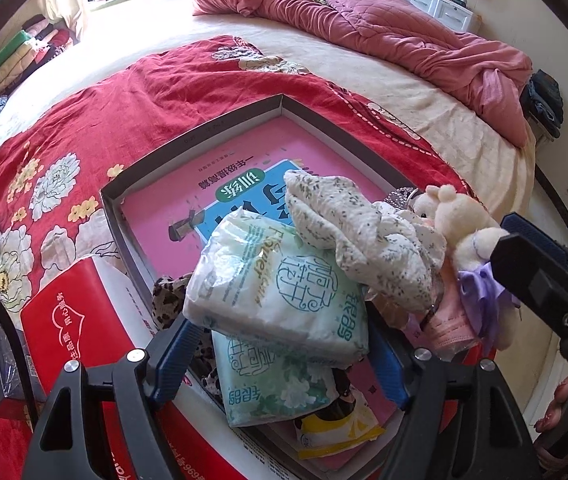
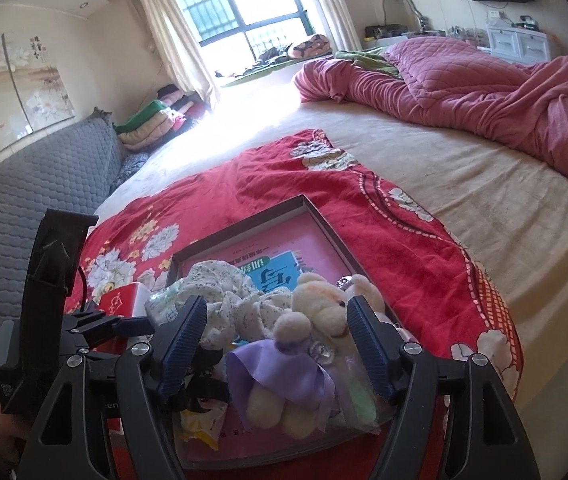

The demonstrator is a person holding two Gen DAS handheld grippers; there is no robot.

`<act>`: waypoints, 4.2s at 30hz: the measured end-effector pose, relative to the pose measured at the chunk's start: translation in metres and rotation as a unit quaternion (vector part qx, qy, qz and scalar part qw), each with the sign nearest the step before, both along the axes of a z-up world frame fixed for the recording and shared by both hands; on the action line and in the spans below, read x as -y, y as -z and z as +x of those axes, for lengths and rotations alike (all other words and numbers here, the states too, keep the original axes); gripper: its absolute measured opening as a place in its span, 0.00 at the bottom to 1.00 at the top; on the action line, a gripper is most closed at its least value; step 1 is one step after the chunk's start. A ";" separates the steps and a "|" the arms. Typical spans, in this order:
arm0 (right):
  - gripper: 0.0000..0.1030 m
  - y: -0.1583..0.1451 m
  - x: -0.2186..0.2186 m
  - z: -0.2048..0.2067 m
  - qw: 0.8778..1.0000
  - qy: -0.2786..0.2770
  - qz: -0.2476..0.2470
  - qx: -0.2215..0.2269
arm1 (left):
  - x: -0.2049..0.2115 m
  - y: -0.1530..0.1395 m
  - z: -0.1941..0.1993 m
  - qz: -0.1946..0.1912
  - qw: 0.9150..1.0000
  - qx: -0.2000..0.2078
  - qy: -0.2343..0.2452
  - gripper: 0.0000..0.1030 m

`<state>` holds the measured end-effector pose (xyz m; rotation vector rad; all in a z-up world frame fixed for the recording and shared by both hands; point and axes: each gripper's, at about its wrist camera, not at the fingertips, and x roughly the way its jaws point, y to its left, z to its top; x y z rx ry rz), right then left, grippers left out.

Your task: Organize soft objects

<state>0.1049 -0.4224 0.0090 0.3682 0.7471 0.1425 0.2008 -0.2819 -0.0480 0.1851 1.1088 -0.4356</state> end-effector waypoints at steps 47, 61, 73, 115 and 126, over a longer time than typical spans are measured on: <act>0.75 -0.036 -0.024 -0.008 0.995 0.026 -0.095 0.034 | -0.030 -0.052 -0.025 -0.024 0.998 0.055 -0.023 0.83; 0.76 -0.061 -0.044 -0.047 0.987 0.058 -0.130 0.071 | -0.051 -0.069 -0.050 -0.029 0.996 0.080 -0.038 0.83; 0.76 -0.067 -0.051 -0.049 0.983 0.081 -0.158 0.040 | -0.063 -0.076 -0.067 -0.034 0.994 0.091 -0.045 0.83; 0.76 -0.065 -0.111 -0.129 0.983 0.087 -0.160 0.020 | -0.120 -0.064 -0.132 -0.022 0.991 0.106 -0.079 0.83; 0.76 -0.053 -0.123 -0.142 0.982 0.081 -0.168 0.016 | -0.128 -0.049 -0.149 -0.022 0.991 0.100 -0.083 0.83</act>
